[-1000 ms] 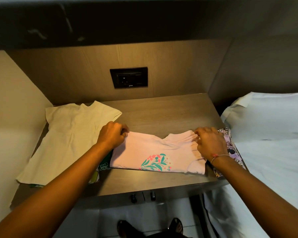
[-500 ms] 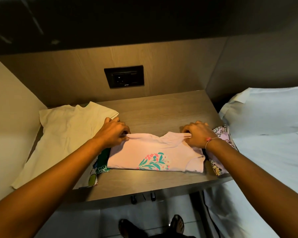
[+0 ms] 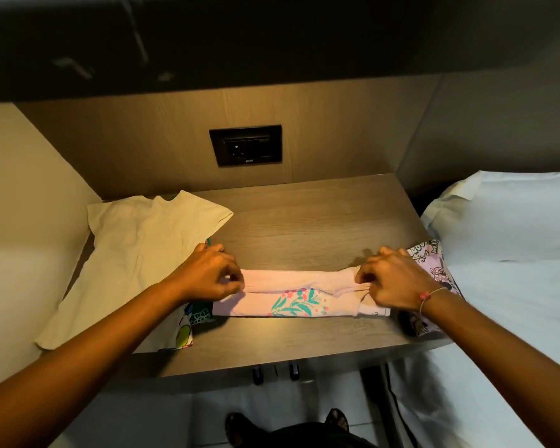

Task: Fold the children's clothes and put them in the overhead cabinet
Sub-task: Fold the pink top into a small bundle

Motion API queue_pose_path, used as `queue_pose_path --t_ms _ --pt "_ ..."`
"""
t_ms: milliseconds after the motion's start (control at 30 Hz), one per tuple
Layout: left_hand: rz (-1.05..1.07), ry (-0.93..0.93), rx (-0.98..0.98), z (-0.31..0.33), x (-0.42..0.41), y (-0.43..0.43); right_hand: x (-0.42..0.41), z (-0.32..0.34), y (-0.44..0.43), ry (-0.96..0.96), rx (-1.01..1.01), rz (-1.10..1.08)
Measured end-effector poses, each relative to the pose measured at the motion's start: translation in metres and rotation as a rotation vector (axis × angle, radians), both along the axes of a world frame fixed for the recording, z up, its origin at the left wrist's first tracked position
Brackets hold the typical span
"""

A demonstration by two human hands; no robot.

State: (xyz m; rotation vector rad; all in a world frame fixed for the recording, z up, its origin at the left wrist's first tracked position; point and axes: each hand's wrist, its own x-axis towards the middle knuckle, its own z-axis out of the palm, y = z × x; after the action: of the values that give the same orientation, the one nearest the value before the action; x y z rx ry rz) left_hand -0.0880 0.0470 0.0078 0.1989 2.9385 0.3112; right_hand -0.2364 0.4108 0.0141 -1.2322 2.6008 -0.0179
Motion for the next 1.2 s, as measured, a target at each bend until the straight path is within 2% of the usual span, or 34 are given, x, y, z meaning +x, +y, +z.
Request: queue_pose_path --t_ms 67,133,200,267,333,433,533,667,833,1033,1200 --pt "0.100 0.079 0.086 0.004 -0.004 -0.004 -0.010 0.010 -0.004 -0.113 -0.151 -0.107" --pt "0.133 0.092 0.015 0.008 -0.010 -0.009 -0.022 0.014 -0.008 -0.103 -0.250 -0.182" --pt "0.097 -0.017 -0.100 0.007 -0.013 -0.009 -0.032 0.014 -0.012 -0.099 -0.157 -0.168" --pt "0.064 -0.111 -0.180 0.004 -0.013 -0.006 -0.033 0.011 -0.014 -0.153 0.020 -0.154" --pt "0.055 -0.125 -0.207 -0.002 -0.014 -0.005 -0.033 0.005 -0.015 -0.151 0.086 -0.157" --pt "0.082 -0.097 -0.160 -0.004 -0.018 -0.004 -0.030 0.000 -0.017 -0.170 0.039 -0.202" --pt "0.151 -0.064 -0.115 0.007 -0.030 -0.013 -0.023 0.003 -0.016 -0.274 -0.010 -0.269" --pt "0.092 0.065 -0.217 0.036 -0.076 -0.020 -0.001 0.008 -0.010 -0.415 -0.113 -0.379" --pt "-0.018 0.181 -0.355 0.046 -0.152 0.021 0.038 -0.002 -0.012 -0.540 -0.203 -0.538" --pt "0.143 0.162 -0.172 0.012 -0.201 0.074 0.077 -0.021 -0.029 -0.564 -0.363 -0.744" --pt "0.331 0.143 0.142 -0.013 -0.186 0.072 0.092 -0.026 -0.032 -0.367 -0.335 -0.712"
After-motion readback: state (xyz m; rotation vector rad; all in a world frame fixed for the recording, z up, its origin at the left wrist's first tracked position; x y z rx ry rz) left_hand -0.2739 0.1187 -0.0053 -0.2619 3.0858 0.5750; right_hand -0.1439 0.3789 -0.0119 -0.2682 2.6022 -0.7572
